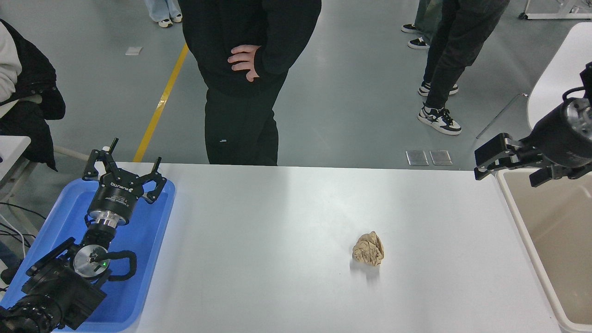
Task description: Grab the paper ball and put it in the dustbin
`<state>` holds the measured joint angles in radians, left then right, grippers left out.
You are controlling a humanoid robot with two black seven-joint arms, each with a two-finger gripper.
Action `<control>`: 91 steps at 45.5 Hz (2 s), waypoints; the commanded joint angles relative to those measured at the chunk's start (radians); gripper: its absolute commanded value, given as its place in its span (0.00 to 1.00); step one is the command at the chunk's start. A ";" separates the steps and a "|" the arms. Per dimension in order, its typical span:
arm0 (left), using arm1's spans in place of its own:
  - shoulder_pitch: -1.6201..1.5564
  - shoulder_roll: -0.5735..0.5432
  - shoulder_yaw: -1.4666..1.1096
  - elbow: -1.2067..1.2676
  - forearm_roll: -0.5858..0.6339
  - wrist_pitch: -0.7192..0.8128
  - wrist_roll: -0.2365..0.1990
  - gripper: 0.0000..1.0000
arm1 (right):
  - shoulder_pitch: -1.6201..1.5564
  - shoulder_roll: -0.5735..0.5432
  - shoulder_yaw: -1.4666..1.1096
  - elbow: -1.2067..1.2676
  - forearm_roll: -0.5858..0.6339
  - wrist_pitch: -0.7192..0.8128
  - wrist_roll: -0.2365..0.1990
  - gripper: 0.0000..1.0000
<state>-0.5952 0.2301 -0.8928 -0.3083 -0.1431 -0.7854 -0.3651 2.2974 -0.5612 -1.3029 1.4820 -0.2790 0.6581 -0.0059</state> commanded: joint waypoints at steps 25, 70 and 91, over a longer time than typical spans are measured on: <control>0.000 0.000 0.000 0.000 0.000 0.000 0.000 1.00 | -0.003 0.053 0.004 -0.003 0.011 0.000 0.001 1.00; 0.000 0.000 0.000 0.000 0.000 0.000 0.000 1.00 | -0.069 0.125 0.059 -0.071 0.017 -0.006 0.001 1.00; 0.000 0.000 0.000 0.000 0.000 0.000 0.000 1.00 | -0.085 0.170 0.177 -0.132 0.017 -0.008 0.001 1.00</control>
<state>-0.5952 0.2301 -0.8928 -0.3084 -0.1425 -0.7854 -0.3651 2.2251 -0.4284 -1.1800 1.3790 -0.2623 0.6528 -0.0046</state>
